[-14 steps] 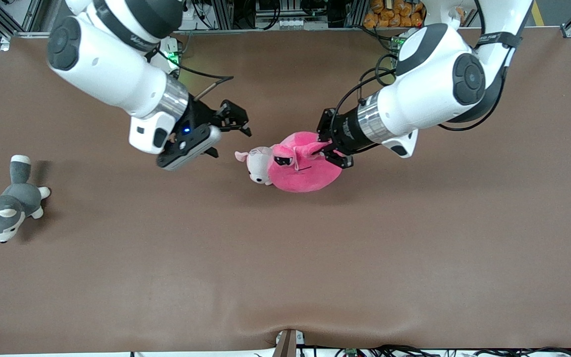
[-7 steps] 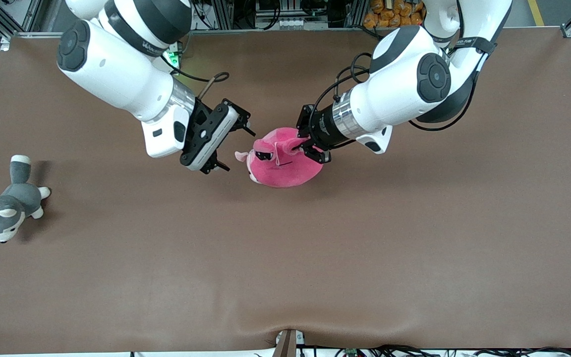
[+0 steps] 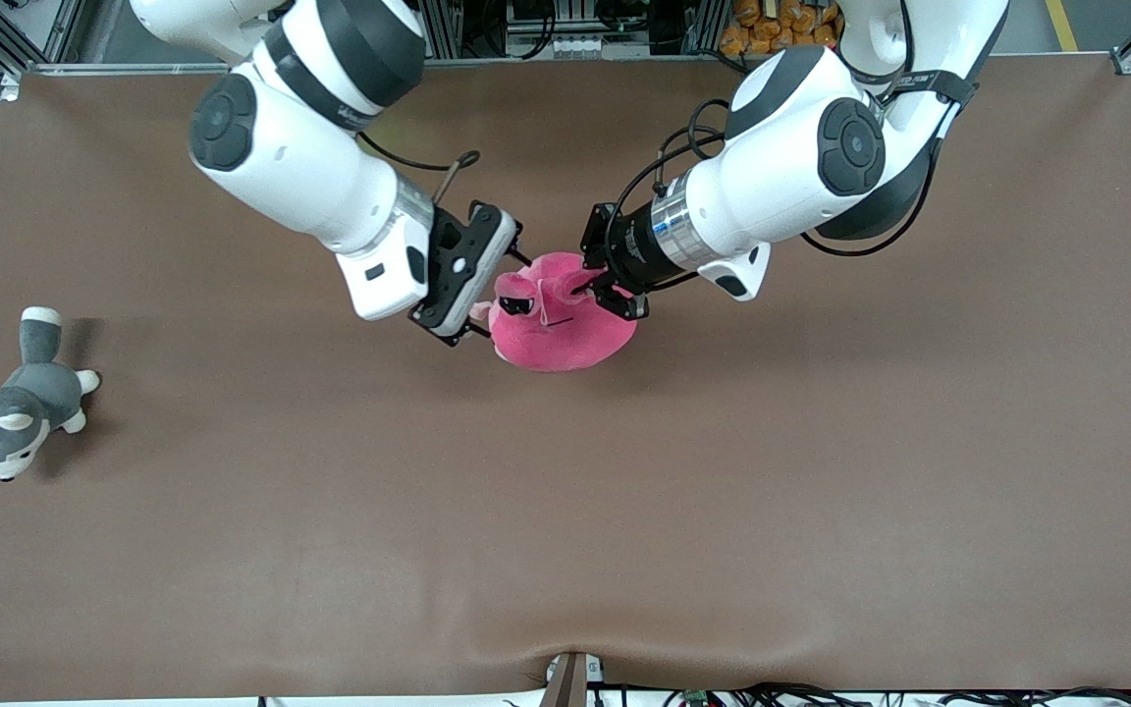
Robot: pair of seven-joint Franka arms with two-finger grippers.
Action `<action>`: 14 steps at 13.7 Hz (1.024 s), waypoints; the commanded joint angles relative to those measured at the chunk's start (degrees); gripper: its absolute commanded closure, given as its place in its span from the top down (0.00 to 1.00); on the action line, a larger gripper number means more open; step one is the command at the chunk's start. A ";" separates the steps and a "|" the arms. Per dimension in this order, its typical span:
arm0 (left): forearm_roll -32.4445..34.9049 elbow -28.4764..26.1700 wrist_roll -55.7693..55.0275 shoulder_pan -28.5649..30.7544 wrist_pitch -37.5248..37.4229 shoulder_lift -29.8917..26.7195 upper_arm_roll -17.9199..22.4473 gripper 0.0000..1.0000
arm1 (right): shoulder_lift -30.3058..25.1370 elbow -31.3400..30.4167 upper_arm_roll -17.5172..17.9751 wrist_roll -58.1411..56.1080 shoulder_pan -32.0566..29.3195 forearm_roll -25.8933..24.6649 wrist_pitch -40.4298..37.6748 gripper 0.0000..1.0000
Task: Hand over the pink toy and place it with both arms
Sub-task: 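Grasp the pink toy with the right gripper while the left gripper releases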
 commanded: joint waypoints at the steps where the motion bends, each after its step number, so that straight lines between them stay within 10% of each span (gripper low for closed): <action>1: -0.87 1.57 -1.32 -0.91 0.32 0.54 0.34 0.00 | 1.60 0.89 -0.53 -0.76 0.63 0.45 0.19 1.00; 3: -0.87 1.57 -1.41 -1.18 0.32 0.45 0.34 0.00 | 1.60 0.89 -0.53 -0.50 0.37 0.54 -0.68 0.15; 4: -0.87 1.57 -1.41 -1.26 0.32 0.45 0.34 0.00 | 1.51 0.89 -0.53 -0.32 0.45 0.45 -0.68 0.00; 10: -0.52 1.57 -1.06 -1.09 0.32 0.01 0.43 0.00 | 1.42 0.89 -0.79 -0.23 -0.34 0.45 -0.68 0.00; 11: -0.44 1.57 -0.97 -0.65 0.24 -0.34 0.43 0.20 | 1.34 0.89 -0.88 -0.32 -0.86 0.36 -0.68 0.00; 13: -0.87 1.57 -1.23 0.05 0.24 -0.43 0.52 1.00 | 0.90 0.89 -0.88 -0.50 -2.27 0.27 -1.12 0.00; 14: -0.96 1.57 -1.06 0.57 0.15 -0.43 0.52 1.00 | 0.81 0.98 -0.88 -0.59 -3.40 0.27 -2.60 0.00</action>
